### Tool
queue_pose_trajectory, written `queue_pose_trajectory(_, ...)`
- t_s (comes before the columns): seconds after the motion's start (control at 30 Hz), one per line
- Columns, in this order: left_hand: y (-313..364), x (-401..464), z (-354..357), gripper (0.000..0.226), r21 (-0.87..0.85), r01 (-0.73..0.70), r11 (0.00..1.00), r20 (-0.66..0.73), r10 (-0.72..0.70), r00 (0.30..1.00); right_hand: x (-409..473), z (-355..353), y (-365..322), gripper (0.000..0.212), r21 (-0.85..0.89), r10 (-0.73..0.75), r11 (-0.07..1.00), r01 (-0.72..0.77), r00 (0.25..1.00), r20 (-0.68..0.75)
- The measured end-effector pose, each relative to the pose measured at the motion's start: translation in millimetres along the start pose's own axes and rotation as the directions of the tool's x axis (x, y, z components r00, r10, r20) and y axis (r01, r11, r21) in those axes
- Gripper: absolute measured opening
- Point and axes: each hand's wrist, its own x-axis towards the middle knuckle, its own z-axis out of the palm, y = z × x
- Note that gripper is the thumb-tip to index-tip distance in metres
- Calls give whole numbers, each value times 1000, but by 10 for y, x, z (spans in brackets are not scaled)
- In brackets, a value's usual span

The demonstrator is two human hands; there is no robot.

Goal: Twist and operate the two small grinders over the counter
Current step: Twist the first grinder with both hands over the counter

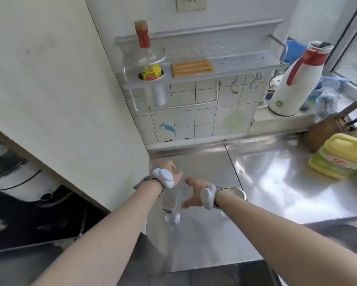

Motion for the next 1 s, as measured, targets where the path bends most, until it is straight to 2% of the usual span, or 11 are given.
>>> queue_pose_trajectory(0.07, -117, 11, 123, 18, -23, 28, 999, 48, -27, 998, 93, 168, -20, 112, -48, 8, 999, -4, 996, 89)
queue_pose_trajectory(0.13, -307, 94, 293, 33, -25, 84, 996, 100, -81, 992, 214, 395, 10, 114, -76, 47, 996, -36, 987, 153)
queue_pose_trajectory(0.2, -438, 128, 397, 43, -24, 110, 994, 138, -106, 985, 297, 575, 25, 114, -51, 47, 998, -40, 988, 145)
queue_pose_trajectory(0.27, -519, 156, 448, 38, -71, 123, 990, 172, -109, 979, 366, 689, 31, 102, 5, 3, 1000, -3, 993, 119)
queue_pose_trajectory(0.37, -612, 165, 502, 30, -156, 123, 980, 184, -93, 978, 420, 843, -12, 70, 85, -60, 995, 54, 995, 81)
queue_pose_trajectory(0.47, -664, 132, 514, 27, -219, 125, 968, 172, -88, 981, 436, 930, -73, 68, 226, -51, 973, 46, 999, 15)
queue_pose_trajectory(0.53, -706, 126, 527, 35, -267, 140, 953, 169, -97, 981, 440, 953, -57, 62, 284, -41, 958, 41, 999, -7)
queue_pose_trajectory(0.7, -778, 28, 630, 47, -229, 83, 970, 62, -71, 996, 340, 863, 0, 32, 194, -23, 980, 52, 989, -146)
queue_pose_trajectory(0.8, -772, -26, 676, 19, -185, 26, 982, 33, -20, 999, 276, 789, 52, 30, 39, -42, 998, 47, 989, -140)
queue_pose_trajectory(0.9, -799, -39, 716, 28, -161, -13, 987, 75, 25, 997, 206, 780, 149, 29, -60, -59, 997, 52, 990, -127)
queue_pose_trajectory(1.0, -810, -62, 733, 23, -278, -14, 961, 103, 44, 994, 140, 776, 258, 32, -63, -53, 997, 44, 989, -139)
